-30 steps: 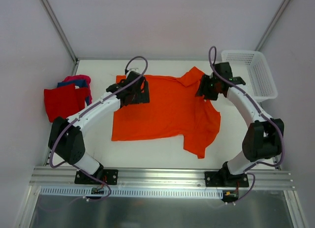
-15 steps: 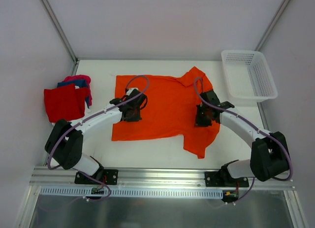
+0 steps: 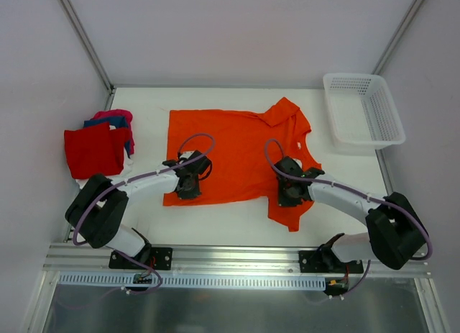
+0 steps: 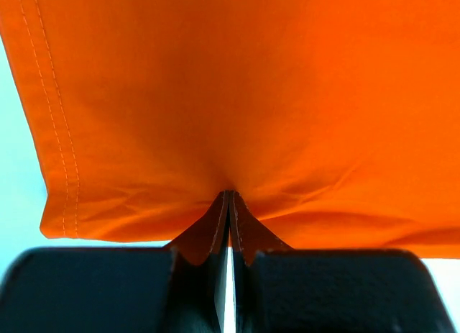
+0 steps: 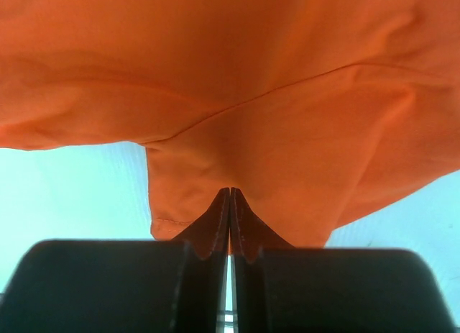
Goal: Fold and stack the t-shirts
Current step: Flatten the tshirt out
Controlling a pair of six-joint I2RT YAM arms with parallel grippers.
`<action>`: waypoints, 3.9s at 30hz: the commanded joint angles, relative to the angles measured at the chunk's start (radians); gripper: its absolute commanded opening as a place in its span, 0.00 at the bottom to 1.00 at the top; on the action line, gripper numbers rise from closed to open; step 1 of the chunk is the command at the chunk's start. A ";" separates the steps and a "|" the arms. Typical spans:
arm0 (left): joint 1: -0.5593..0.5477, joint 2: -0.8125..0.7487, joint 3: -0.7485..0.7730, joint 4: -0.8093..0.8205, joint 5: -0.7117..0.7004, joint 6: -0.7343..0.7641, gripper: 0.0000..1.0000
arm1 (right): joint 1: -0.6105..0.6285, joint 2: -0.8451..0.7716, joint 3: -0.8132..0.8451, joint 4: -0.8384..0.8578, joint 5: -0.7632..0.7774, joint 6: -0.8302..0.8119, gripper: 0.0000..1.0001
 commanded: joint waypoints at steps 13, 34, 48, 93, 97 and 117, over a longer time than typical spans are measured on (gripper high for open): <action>-0.064 0.014 -0.104 0.039 0.005 -0.085 0.00 | 0.339 0.273 -0.036 0.069 0.091 0.277 0.01; -0.087 -0.423 -0.202 -0.254 -0.051 -0.160 0.00 | 0.646 0.181 -0.008 -0.291 0.201 0.536 0.00; -0.087 -0.455 -0.188 -0.337 -0.076 -0.185 0.00 | 0.712 -0.020 -0.114 -0.376 0.195 0.640 0.01; 0.295 0.327 0.772 -0.155 0.113 0.231 0.99 | -0.437 0.624 1.003 -0.159 -0.169 -0.220 0.64; 0.299 0.375 0.775 -0.145 0.139 0.239 0.99 | -0.443 0.691 0.991 -0.158 -0.167 -0.213 0.64; 0.308 0.361 0.676 -0.098 0.154 0.248 0.99 | -0.445 0.752 0.968 -0.141 -0.087 -0.222 0.57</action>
